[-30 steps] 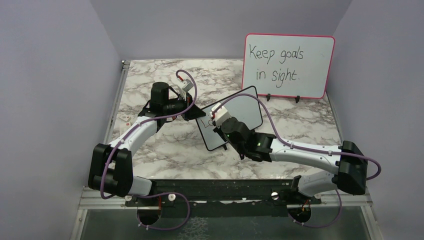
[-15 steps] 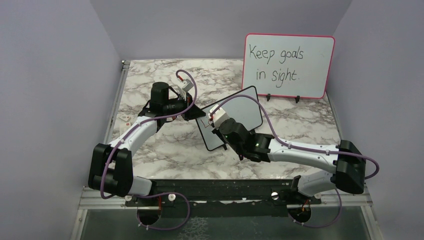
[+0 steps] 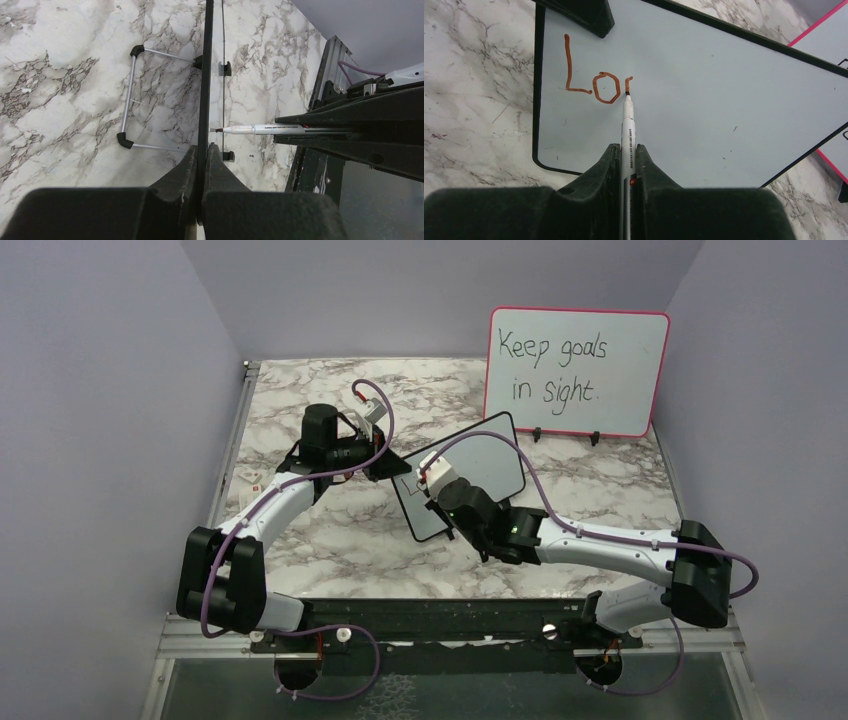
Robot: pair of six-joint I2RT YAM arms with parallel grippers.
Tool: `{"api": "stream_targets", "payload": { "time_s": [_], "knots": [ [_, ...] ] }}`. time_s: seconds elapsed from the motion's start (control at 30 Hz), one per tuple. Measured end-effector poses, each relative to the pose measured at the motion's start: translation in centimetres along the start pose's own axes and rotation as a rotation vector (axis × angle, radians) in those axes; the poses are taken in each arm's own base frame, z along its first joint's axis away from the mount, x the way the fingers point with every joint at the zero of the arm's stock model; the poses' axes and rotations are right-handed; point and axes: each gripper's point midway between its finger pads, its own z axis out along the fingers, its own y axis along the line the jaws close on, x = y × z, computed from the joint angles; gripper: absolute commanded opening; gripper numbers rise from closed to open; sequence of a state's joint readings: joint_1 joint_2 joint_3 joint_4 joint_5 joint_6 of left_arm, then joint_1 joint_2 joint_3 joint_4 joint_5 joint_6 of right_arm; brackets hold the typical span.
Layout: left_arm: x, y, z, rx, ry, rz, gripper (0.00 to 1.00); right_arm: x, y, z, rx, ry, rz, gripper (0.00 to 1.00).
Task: Write a sentence on the whiteboard
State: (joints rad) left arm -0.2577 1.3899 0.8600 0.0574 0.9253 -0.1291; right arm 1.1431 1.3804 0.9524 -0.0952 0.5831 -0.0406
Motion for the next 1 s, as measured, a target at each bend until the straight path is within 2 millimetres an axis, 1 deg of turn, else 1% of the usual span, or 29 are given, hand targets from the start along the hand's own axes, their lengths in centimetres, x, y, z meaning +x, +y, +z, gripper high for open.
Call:
{"api": "stream_targets", "payload": {
  "time_s": [0.2,1.0],
  "knots": [
    [0.0,0.0,0.0,0.000,0.000,0.000,0.00,0.5,0.0,0.0,0.000,0.015,-0.002,0.00],
    [0.0,0.1,0.0,-0.002,0.001,-0.002,0.00,1.3,0.0,-0.1,0.001,0.038,-0.003,0.00]
  ]
}}
